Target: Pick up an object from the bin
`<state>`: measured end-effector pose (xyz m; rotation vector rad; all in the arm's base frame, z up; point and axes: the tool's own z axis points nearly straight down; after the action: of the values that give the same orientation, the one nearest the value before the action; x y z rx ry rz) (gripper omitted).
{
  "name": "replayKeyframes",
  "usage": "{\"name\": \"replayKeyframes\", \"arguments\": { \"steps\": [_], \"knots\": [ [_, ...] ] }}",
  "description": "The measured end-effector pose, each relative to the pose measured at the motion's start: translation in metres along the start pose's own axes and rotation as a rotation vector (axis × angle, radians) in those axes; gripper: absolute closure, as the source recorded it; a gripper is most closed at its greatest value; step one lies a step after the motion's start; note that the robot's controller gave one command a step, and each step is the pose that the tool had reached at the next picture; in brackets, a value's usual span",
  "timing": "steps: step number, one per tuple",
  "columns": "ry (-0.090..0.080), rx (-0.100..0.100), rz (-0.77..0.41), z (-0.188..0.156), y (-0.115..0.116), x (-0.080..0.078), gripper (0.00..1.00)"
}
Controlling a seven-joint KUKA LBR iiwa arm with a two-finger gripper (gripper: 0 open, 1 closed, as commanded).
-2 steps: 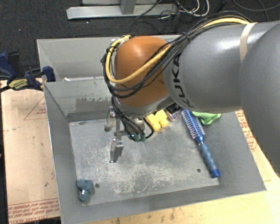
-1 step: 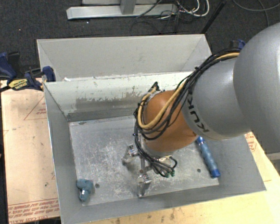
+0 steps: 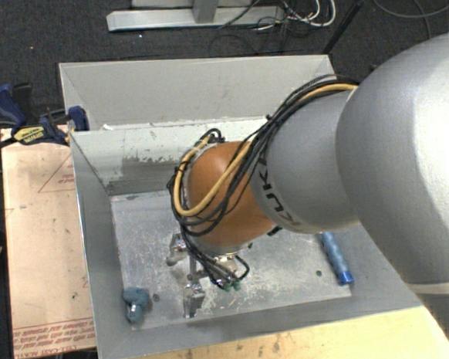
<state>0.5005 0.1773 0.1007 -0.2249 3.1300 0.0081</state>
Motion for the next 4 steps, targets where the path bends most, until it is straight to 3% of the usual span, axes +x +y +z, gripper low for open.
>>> {"name": "replayKeyframes", "arguments": {
  "steps": [1, 2, 3, 4],
  "knots": [
    [0.000, -0.001, 0.051, 0.001, 0.076, -0.005, 0.00],
    [0.000, -0.002, 0.128, 0.027, 0.049, -0.017, 0.00],
    [-0.013, -0.001, 0.300, 0.026, 0.064, -0.005, 0.00],
    [-0.008, -0.003, 0.301, 0.025, 0.065, -0.004, 1.00]
  ]
}}
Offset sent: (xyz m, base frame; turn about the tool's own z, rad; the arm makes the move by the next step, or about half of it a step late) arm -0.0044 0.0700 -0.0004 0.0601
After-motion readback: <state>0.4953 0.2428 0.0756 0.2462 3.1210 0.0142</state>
